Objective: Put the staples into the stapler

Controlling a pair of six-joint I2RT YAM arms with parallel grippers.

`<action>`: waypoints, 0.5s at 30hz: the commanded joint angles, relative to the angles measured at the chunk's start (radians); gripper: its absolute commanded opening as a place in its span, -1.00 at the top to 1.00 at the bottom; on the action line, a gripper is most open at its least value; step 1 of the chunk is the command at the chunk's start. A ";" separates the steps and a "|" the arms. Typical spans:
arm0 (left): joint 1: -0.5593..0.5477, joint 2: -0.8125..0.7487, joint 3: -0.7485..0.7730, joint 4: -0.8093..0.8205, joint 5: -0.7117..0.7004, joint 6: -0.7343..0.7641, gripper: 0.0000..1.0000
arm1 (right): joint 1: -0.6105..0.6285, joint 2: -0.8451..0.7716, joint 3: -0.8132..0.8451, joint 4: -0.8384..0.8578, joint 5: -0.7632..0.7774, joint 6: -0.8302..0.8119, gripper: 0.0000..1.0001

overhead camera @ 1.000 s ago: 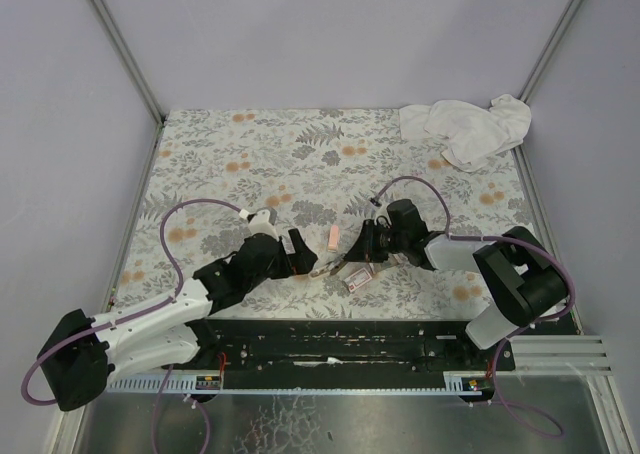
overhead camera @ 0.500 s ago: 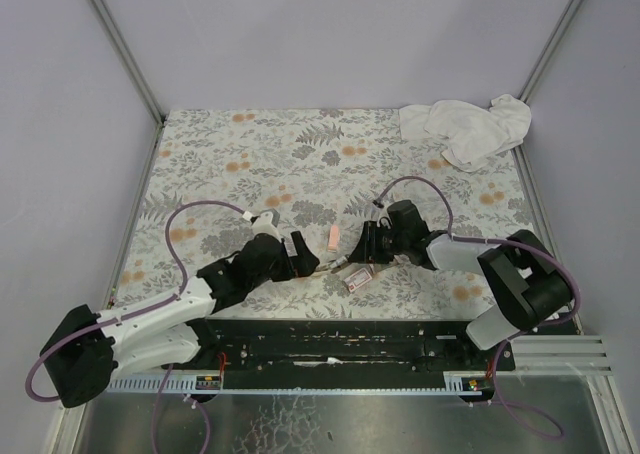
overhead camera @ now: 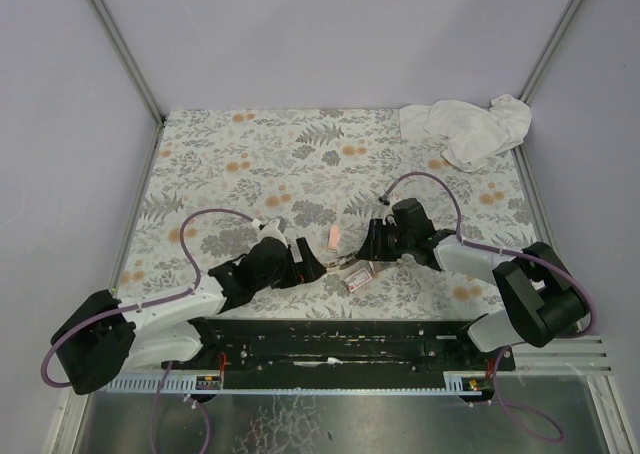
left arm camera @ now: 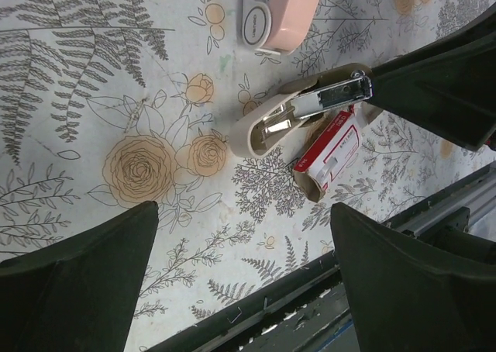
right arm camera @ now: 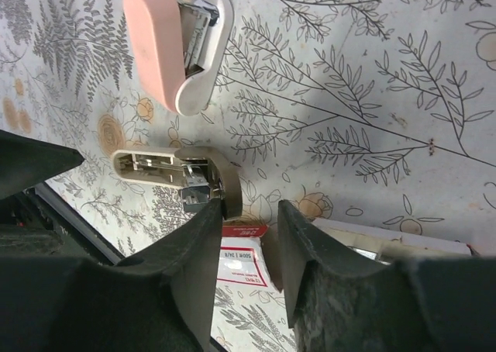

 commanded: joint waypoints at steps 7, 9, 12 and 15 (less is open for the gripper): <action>0.005 0.067 -0.003 0.136 0.031 -0.037 -0.71 | -0.008 0.004 0.032 0.002 0.014 -0.030 0.63; 0.004 0.079 0.000 0.155 0.034 -0.037 -0.70 | -0.007 0.007 0.033 0.003 0.011 -0.029 0.69; 0.005 0.106 0.009 0.184 0.037 -0.033 -0.65 | -0.007 0.011 0.032 0.004 0.007 -0.029 0.78; 0.006 0.140 0.022 0.202 0.038 -0.033 -0.59 | -0.007 0.013 0.030 0.004 0.007 -0.029 0.86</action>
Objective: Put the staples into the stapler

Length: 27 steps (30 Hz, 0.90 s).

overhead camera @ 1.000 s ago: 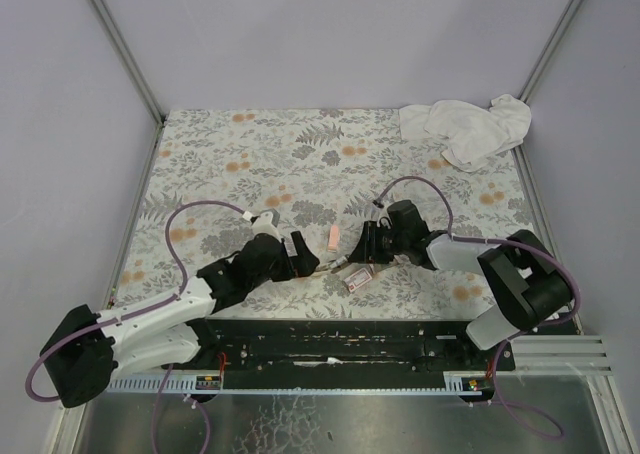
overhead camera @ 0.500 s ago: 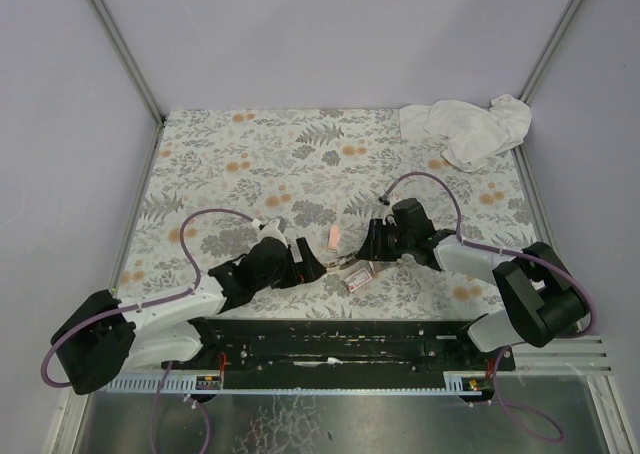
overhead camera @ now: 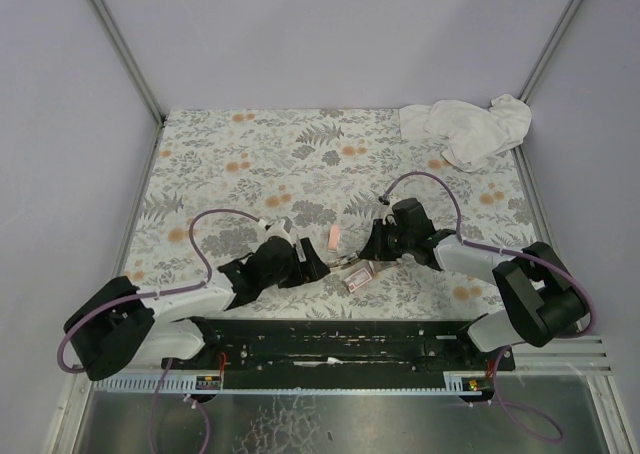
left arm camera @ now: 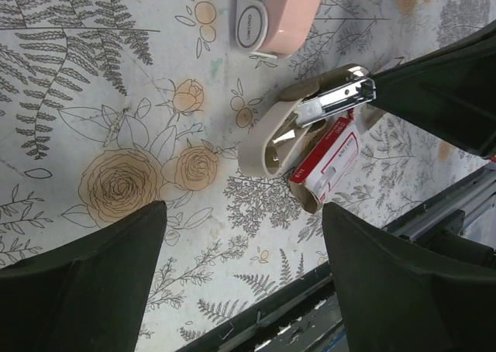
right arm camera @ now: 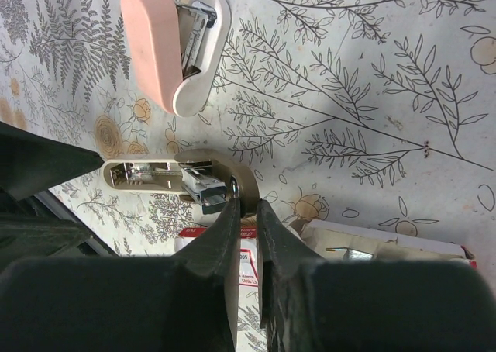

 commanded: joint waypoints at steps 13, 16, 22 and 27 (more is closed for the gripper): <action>0.015 0.123 0.032 0.218 0.029 -0.026 -0.12 | -0.005 0.026 0.026 0.016 -0.009 -0.011 1.00; 0.022 0.136 0.032 0.250 0.036 -0.039 0.02 | -0.006 0.029 0.024 0.015 -0.013 -0.011 1.00; 0.026 0.168 0.041 0.270 0.055 -0.051 0.28 | -0.005 0.028 0.020 0.021 -0.014 -0.009 1.00; 0.027 0.187 0.044 0.285 0.073 -0.067 0.39 | -0.006 0.025 0.019 0.023 -0.011 -0.007 1.00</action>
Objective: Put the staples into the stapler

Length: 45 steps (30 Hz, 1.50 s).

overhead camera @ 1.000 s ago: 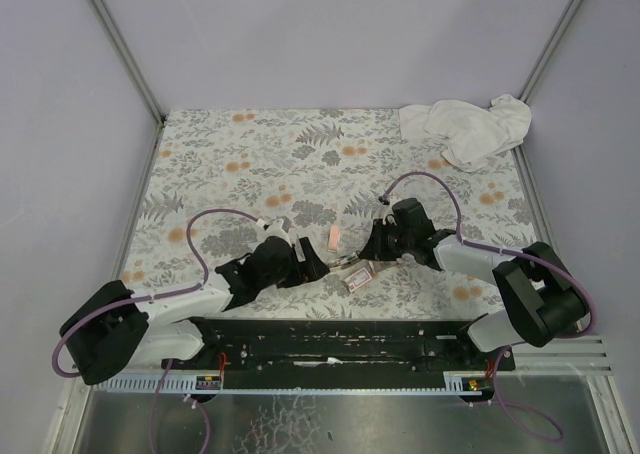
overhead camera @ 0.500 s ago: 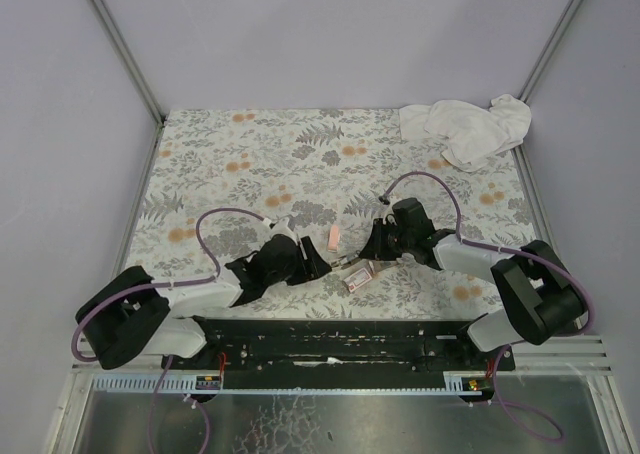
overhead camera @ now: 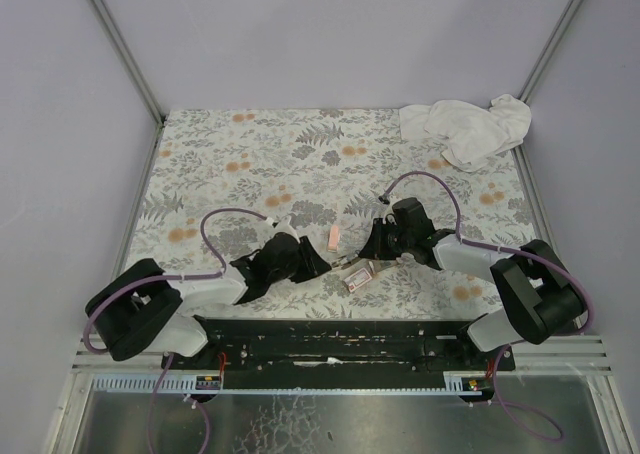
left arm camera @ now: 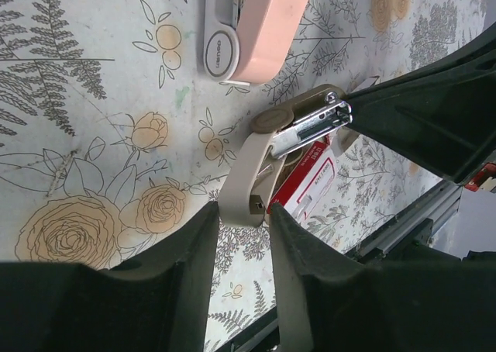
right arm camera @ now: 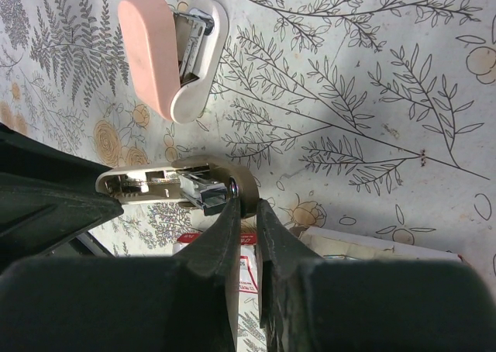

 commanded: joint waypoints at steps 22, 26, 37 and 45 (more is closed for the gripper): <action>0.182 -0.140 0.181 -0.394 0.177 0.212 1.00 | -0.052 -0.142 0.049 -0.109 0.001 -0.010 0.19; 0.203 -0.100 0.306 -0.567 0.238 0.383 1.00 | -0.055 -0.190 0.078 -0.210 0.046 -0.033 0.00; 0.208 0.157 0.633 -0.914 0.347 0.845 1.00 | -0.047 -0.236 0.189 -0.548 0.316 -0.147 -0.10; 0.208 0.232 0.661 -0.923 0.357 1.003 0.99 | 0.051 -0.180 0.216 -0.521 0.323 -0.104 -0.06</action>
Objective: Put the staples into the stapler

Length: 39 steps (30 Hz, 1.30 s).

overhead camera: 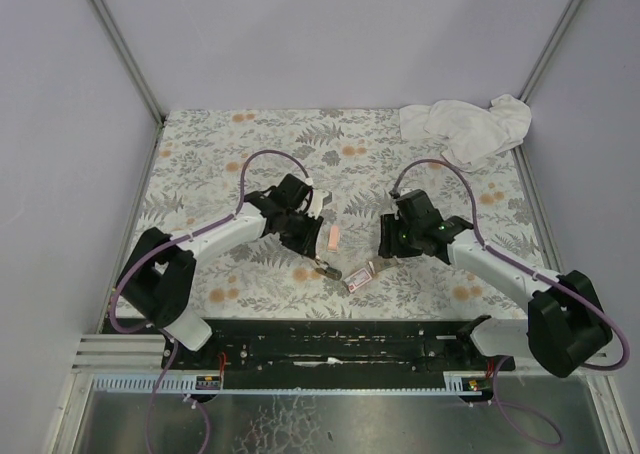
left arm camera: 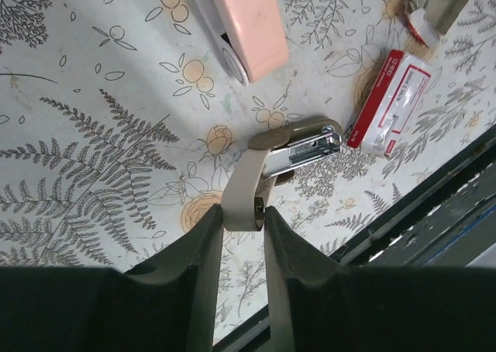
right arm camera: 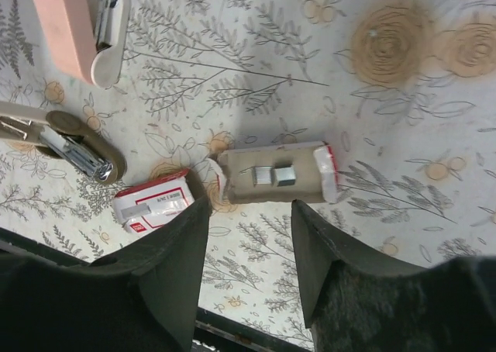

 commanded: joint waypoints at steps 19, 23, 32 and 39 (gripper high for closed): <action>0.004 -0.036 0.084 0.106 -0.064 -0.074 -0.65 | 0.064 0.024 0.064 0.006 0.064 0.027 -0.11; 0.005 0.010 0.115 0.159 -0.135 -0.182 -0.66 | 0.064 -0.002 0.052 0.007 0.088 0.044 -0.14; -0.001 0.174 0.168 0.214 -0.164 -0.270 -0.65 | 0.064 -0.081 0.015 0.009 0.158 0.094 -0.17; -0.034 0.250 0.196 0.233 -0.188 -0.265 -0.57 | 0.064 -0.115 -0.019 0.014 0.178 0.111 -0.19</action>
